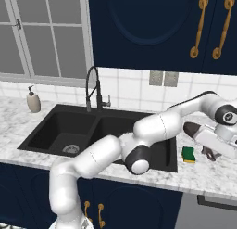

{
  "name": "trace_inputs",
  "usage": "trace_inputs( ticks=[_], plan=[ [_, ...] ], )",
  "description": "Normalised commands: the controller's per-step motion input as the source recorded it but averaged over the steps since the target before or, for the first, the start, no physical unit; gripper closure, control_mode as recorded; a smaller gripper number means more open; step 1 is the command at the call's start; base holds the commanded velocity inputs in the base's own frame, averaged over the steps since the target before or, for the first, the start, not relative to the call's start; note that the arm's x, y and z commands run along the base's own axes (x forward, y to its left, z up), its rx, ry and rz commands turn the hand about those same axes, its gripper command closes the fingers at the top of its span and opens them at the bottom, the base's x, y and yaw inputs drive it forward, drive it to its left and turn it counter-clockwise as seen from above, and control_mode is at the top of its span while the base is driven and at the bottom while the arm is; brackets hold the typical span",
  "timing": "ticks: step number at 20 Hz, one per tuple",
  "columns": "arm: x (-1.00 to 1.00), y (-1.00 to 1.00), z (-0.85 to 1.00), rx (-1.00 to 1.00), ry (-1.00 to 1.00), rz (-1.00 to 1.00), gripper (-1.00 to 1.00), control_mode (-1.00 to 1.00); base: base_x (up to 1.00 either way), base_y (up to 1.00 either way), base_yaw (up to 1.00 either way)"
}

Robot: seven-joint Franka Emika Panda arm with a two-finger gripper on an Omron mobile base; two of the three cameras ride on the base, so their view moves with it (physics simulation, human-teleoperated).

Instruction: Pick the pan and sponge and place them into the sink. Then turn on the water.

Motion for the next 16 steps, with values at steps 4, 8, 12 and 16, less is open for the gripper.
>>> trace_inputs(
  ticks=[4,8,12,16],
  plan=[
    [-0.79,1.0,0.02,-0.29,-0.04,0.0,1.0,-1.0,0.0,0.0,0.0],
    [-0.61,1.0,0.0,-0.36,-0.12,0.01,1.0,-1.0,0.0,0.0,0.0],
    [-0.4,1.0,0.0,-0.38,-0.23,0.03,1.0,-1.0,0.0,0.0,0.0],
    [-0.34,1.0,0.0,-0.4,-0.3,0.02,1.0,-1.0,0.0,0.0,0.0]
  ],
)
